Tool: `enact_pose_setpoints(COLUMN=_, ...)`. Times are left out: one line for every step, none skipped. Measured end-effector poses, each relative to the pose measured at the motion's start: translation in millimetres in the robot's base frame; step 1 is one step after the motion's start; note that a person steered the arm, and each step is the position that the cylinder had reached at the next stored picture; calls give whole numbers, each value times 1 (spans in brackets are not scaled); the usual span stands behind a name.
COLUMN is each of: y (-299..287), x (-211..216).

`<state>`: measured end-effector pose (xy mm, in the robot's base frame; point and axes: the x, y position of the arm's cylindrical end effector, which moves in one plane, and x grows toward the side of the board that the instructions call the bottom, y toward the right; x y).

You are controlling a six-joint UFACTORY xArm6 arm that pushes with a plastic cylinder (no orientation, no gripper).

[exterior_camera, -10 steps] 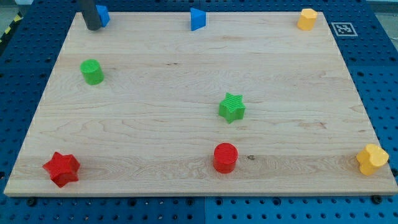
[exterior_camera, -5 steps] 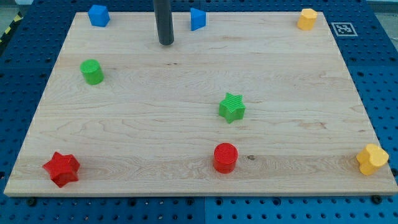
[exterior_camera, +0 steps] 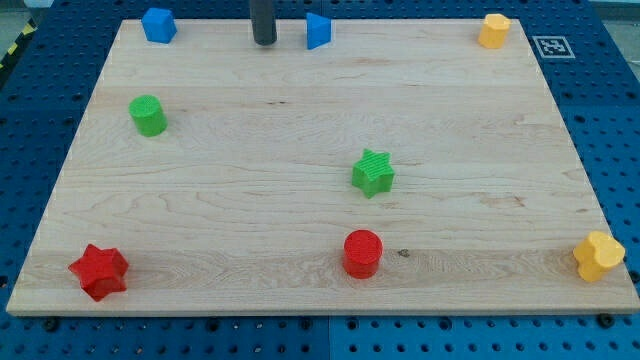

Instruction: Slightly push down the blue triangle

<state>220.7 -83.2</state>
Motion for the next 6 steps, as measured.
enact_pose_setpoints(y=30, x=-28)
enact_pose_setpoints(y=49, x=-27)
enact_pose_setpoints(y=66, x=-28)
enact_pose_setpoints(y=69, x=-29)
enact_pose_setpoints(y=69, x=-29)
enact_pose_setpoints(y=68, x=-25)
